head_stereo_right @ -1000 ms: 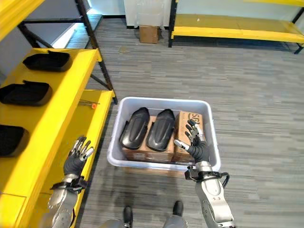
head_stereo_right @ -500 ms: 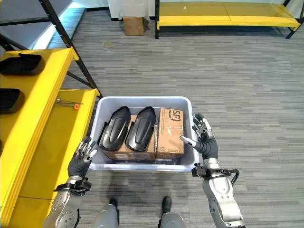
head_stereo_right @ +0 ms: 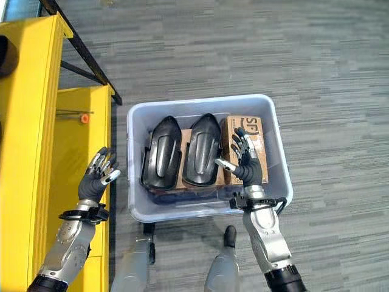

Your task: Move parts from the plastic box to the shelf.

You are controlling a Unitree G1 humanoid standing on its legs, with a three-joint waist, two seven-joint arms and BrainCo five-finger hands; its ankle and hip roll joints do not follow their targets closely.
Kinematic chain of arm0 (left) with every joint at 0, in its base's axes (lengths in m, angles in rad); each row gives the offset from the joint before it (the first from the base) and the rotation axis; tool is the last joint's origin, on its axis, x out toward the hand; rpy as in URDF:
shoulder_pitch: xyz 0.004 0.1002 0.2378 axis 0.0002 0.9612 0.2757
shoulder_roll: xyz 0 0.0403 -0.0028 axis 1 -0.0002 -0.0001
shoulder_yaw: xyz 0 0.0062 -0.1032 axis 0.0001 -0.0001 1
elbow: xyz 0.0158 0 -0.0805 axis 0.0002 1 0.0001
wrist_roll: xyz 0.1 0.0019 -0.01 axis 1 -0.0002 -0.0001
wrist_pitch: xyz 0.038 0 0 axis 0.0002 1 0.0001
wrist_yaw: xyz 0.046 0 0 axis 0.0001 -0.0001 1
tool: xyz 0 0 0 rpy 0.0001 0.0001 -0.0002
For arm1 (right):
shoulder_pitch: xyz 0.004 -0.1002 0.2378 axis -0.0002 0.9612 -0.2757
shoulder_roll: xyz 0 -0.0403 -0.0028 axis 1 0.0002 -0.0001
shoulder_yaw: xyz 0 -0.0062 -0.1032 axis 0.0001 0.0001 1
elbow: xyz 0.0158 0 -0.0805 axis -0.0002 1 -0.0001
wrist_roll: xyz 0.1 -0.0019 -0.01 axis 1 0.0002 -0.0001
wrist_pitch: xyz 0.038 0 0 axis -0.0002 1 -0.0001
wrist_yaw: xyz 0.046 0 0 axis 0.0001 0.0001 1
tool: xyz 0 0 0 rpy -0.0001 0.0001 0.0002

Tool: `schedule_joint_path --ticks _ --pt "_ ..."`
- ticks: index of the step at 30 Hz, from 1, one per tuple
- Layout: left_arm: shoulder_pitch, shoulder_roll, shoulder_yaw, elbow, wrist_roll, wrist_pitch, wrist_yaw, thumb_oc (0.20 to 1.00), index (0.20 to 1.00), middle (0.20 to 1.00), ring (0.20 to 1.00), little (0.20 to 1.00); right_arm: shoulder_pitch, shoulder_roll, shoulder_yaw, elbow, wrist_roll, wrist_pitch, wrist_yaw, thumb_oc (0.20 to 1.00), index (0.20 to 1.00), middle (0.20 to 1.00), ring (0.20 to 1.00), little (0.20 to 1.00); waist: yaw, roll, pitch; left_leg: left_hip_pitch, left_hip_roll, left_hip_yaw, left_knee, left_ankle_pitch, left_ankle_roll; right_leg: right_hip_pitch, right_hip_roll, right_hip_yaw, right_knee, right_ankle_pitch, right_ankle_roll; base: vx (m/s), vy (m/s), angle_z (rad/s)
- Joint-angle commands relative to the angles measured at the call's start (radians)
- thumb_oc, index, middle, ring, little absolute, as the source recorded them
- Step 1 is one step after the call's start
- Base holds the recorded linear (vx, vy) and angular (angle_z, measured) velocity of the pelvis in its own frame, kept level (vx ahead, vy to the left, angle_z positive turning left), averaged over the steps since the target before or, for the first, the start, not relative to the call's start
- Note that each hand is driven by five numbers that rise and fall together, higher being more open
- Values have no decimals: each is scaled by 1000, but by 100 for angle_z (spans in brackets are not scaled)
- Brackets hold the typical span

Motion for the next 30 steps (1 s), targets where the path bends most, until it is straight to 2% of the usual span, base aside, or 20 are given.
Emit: schedule_joint_path --ticks 1,7,8,14,21,30 --pt "-17 -54 35 -72 15 -56 23 1000 1000 1000 1000 1000 -12 -30 -14 -16 -22 -51 -48 1000 1000 1000 1000 1000 -9 34 -39 23 102 25 7 37 -14 -52 13 26 42 43 22 -11 28 -5" --pt "-119 -70 -10 -81 24 -71 78 1000 1000 1000 1000 1000 -196 16 32 115 -58 -50 -155 1000 1000 1000 1000 1000 6 52 -6 -39 87 21 24 41 -11 -103 3 21 45 59 22 -16 6 0" --pt "-160 -72 -30 -86 31 -80 104 1000 1000 1000 1000 1000 -257 25 28 162 -83 -49 -213 1000 1000 1000 1000 1000 8 66 17 -56 86 20 31 40 -11 -127 1 28 53 61 22 -38 0 5" --pt "-215 -78 -58 -79 44 -87 134 1000 1000 1000 1000 1000 -290 40 16 192 -88 -58 -260 1000 1000 1000 1000 1000 5 77 45 -89 84 26 53 33 -9 -165 0 40 69 64 23 -21 3 -3" --pt "-258 -88 -78 -64 47 -87 163 1000 1000 1000 1000 1000 -308 70 47 223 -64 -63 -272 1000 1000 1000 1000 1000 -2 85 71 -125 79 28 79 25 -7 -202 -1 48 84 67 23 -10 -2 -2" --pt "-274 -87 -94 -66 57 -86 175 1000 1000 1000 1000 1000 -304 76 31 232 -97 -58 -311 1000 1000 1000 1000 1000 -10 95 88 -149 70 28 86 20 -1 -233 0 60 98 69 21 -5 1 -2"
